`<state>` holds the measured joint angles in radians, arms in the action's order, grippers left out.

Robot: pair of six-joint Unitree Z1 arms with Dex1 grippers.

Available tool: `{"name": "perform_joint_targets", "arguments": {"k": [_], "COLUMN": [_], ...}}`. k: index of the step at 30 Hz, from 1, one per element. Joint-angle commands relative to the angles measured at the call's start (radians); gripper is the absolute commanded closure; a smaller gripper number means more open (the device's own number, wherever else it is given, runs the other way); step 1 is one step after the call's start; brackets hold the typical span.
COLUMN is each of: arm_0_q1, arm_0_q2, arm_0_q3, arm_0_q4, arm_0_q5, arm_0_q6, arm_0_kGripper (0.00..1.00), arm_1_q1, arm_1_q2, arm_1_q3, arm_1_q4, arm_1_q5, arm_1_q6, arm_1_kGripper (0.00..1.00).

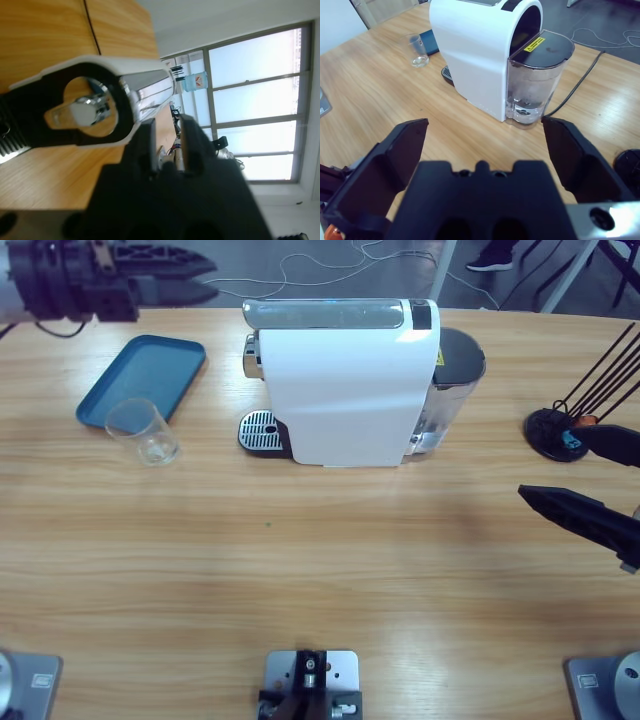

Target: Pour coffee

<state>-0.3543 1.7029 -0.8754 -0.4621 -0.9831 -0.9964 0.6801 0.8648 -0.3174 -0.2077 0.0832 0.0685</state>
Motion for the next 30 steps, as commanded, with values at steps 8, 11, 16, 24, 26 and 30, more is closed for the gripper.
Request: {"name": "perform_joint_targets", "arguments": {"k": [8,11,16,24,26,30], "arm_0_q1": [-0.030,-0.042,-0.048,-0.084,-0.096,-0.099], "arm_0_q2": [0.099,0.117,0.126,0.144,0.147,0.144], "arm_0_q3": [0.000,-0.028,-0.058,-0.080,-0.084,-0.084], "arm_0_q4": [-0.019,-0.024,-0.024,-0.024,-0.025,-0.028], "arm_0_q5": [0.015,0.019,0.020,0.026,0.034,0.040], "arm_0_q6": [-0.004,-0.014,-0.022,-0.030,-0.035,-0.036], "arm_0_kGripper": [0.179,0.179,0.188,0.280,0.329,0.560], "arm_1_q1": [0.009,0.009,0.009,0.009,0.009,0.009], "arm_1_q2": [-0.024,-0.023,-0.023,-0.024,-0.024,-0.027], "arm_1_q3": [0.033,0.034,0.034,0.034,0.033,0.034], "arm_1_q4": [-0.009,-0.009,-0.009,-0.009,-0.009,-0.009], "arm_1_q5": [0.012,0.012,0.010,0.009,0.009,0.011], "arm_1_q6": [-0.007,-0.007,-0.007,-0.007,-0.009,-0.009], "arm_1_kGripper": [0.000,0.000,0.000,0.000,0.000,0.000]}}
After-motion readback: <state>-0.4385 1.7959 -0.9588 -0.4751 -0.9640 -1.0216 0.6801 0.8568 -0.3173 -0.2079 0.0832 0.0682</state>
